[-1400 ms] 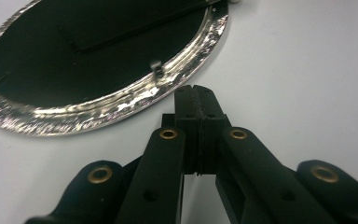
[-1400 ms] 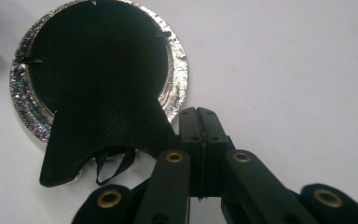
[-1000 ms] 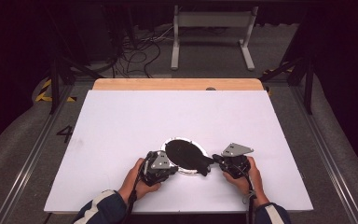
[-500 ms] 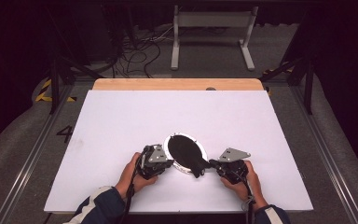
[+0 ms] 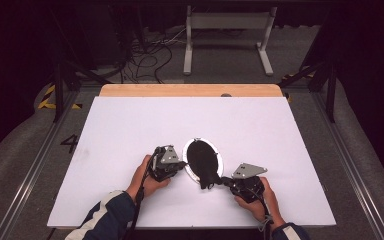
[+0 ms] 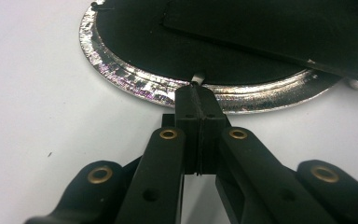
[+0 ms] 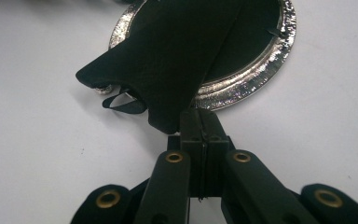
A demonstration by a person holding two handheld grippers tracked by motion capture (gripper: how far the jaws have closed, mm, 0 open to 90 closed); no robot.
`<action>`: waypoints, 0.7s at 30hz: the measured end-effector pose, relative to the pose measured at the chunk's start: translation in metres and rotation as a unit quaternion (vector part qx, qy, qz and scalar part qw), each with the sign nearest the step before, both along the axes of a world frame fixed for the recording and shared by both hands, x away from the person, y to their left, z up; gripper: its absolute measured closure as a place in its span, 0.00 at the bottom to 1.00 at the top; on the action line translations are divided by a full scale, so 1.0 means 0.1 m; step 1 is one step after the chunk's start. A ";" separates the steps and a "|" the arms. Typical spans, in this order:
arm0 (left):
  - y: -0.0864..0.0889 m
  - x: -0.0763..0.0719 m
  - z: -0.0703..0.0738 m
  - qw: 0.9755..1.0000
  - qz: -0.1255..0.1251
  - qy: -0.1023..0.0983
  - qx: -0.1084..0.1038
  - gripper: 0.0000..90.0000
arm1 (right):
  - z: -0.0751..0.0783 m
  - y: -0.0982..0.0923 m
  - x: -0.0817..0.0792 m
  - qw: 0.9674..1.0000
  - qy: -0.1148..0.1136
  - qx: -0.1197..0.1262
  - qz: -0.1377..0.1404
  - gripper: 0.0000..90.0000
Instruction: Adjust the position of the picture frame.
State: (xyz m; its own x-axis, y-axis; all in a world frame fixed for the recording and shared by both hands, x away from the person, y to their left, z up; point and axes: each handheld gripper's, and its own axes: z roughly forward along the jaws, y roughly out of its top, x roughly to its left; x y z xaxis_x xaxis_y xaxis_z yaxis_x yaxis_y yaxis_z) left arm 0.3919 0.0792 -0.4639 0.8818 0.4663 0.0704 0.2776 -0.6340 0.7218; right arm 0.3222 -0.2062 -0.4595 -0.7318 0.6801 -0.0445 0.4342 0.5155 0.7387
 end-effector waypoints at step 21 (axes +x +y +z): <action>-0.14 -0.22 0.01 0.998 -0.056 0.002 0.007 1.00 | 0.00 0.04 -0.03 1.000 0.007 0.007 -0.002 1.00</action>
